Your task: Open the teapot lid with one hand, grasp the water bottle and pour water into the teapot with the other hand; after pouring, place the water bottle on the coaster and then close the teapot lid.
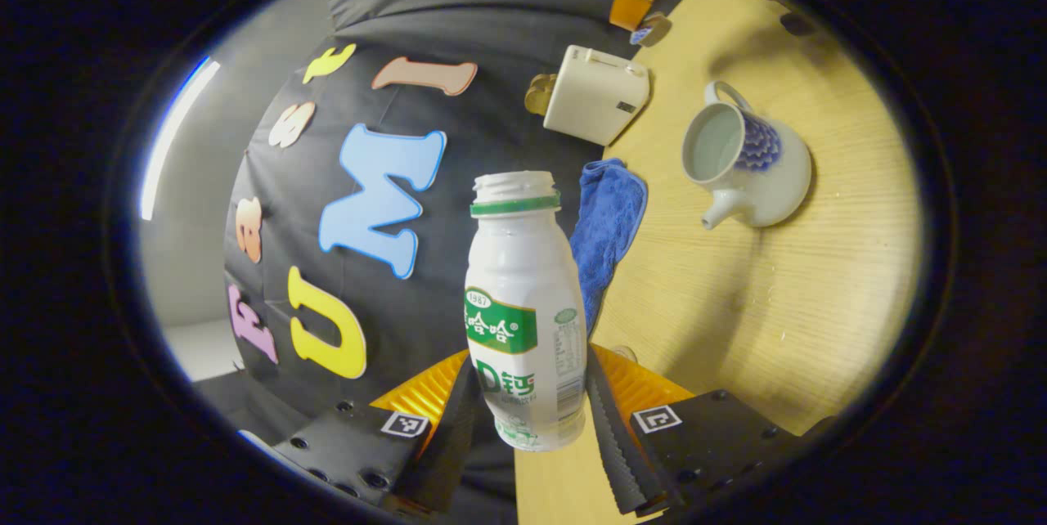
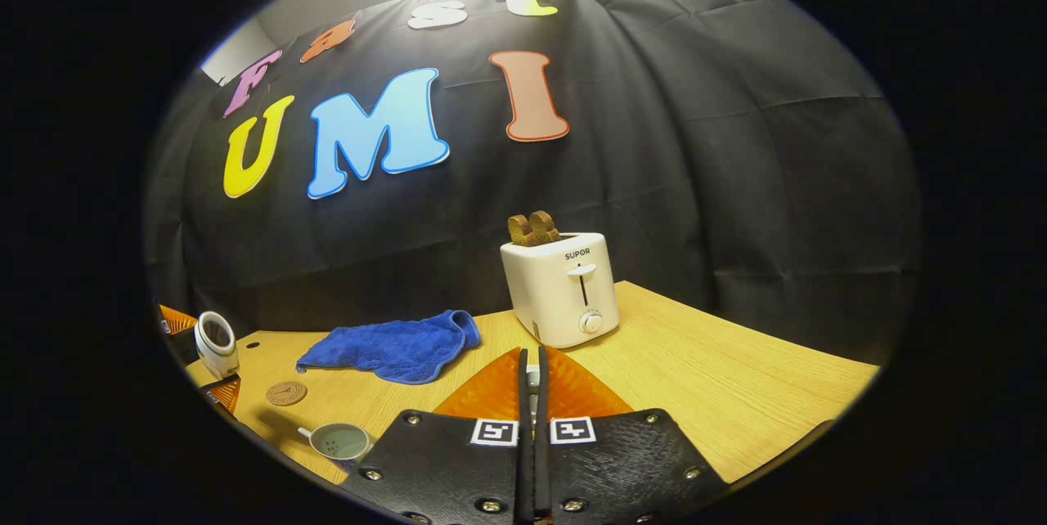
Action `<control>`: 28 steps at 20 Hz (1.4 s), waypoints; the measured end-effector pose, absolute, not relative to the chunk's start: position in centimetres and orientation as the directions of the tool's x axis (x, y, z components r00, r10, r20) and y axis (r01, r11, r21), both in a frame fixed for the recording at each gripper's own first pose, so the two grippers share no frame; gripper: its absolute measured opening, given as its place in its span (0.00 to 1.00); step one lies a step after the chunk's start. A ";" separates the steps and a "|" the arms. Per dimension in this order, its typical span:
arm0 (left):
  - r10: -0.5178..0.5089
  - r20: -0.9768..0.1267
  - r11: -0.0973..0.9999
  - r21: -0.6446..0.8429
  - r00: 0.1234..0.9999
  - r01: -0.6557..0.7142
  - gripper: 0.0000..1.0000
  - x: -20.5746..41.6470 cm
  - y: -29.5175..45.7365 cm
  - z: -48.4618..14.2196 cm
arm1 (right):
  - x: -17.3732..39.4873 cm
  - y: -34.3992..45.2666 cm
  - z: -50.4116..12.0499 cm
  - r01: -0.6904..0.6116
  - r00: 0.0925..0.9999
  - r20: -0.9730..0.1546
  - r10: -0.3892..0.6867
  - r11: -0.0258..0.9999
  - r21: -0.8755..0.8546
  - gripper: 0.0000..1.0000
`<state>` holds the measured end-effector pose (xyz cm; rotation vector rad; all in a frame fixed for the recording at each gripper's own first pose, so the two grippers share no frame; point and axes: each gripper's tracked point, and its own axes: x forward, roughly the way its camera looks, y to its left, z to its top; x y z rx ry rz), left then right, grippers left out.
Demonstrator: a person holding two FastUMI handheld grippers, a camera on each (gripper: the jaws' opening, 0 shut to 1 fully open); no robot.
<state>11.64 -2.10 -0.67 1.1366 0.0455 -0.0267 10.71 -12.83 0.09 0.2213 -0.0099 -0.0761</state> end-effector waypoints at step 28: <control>0.050 -0.116 0.987 0.158 0.992 -0.031 0.70 12.2 5.5 -0.9 | 7.7 1.9 -0.4 -0.321 0.946 -0.027 0.323 0.945 0.060 0.00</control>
